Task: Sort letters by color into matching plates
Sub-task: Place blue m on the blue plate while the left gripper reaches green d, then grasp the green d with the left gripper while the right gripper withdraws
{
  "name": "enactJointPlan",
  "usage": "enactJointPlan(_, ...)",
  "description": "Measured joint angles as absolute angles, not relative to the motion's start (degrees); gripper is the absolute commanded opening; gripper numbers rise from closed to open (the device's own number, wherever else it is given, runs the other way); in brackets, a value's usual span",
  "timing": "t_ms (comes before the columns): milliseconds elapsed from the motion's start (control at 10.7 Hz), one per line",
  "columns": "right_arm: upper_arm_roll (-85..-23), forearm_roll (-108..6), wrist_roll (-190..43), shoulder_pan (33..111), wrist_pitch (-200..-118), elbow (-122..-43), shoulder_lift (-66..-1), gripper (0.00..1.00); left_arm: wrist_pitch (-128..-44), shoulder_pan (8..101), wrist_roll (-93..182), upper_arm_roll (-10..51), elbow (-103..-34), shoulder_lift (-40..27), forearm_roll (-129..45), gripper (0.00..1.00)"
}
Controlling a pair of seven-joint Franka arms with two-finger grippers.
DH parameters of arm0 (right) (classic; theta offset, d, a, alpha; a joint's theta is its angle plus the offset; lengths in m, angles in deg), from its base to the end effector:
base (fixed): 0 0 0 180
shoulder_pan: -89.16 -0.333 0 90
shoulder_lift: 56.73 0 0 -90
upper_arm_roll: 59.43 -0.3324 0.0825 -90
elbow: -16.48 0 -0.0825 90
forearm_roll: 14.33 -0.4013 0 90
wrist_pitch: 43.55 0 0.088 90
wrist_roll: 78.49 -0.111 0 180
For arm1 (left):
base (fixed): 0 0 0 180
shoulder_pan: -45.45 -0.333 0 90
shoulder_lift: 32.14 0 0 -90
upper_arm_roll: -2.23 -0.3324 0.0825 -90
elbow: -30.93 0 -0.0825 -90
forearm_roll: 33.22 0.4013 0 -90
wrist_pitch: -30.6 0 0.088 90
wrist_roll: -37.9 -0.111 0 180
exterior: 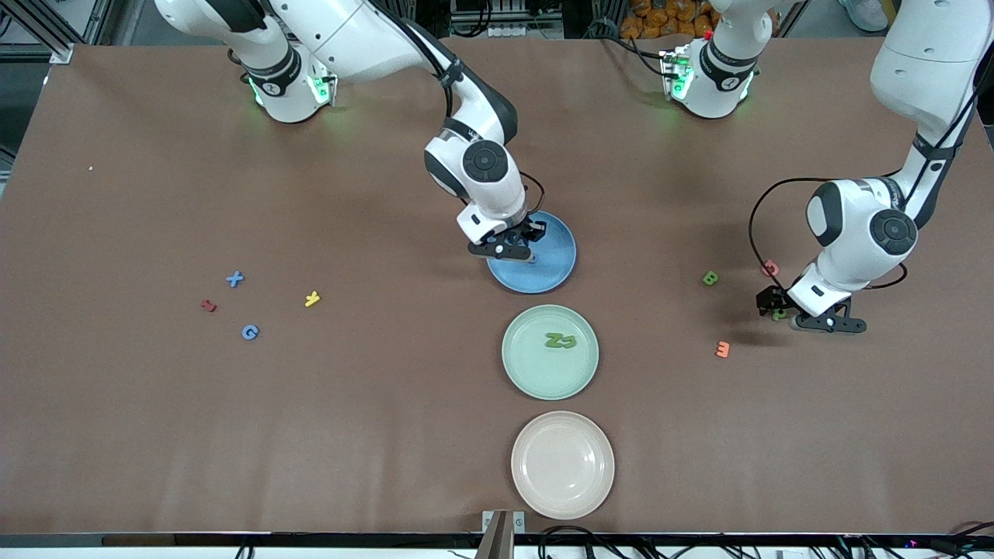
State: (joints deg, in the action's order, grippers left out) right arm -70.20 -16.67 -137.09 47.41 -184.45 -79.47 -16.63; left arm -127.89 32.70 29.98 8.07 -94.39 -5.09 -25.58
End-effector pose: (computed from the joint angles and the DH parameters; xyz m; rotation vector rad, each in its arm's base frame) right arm 0.4464 0.5566 0.2065 -2.9666 0.2763 0.0996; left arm 0.5798 0.0639 0.1747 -3.1065 0.1950 -0.1701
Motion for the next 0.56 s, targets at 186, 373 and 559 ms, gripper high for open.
enactJointPlan(186,-69.15,-16.59,-135.41,47.79,-180.6,-78.29,-16.78,1.0,-127.89,32.71,29.59,8.26,-94.39,-4.8,-25.58,0.78)
enactJointPlan(373,-68.05,-16.58,-131.07,50.58,-172.9,-77.87,-18.76,1.0,-127.89,32.69,28.77,8.27,-94.38,-4.61,-25.58,0.62)
enactJointPlan(559,-67.2,-16.29,-128.04,56.03,-169.55,-80.53,-22.99,1.0,-127.89,32.68,28.59,8.3,-94.29,-4.41,-25.58,0.34)
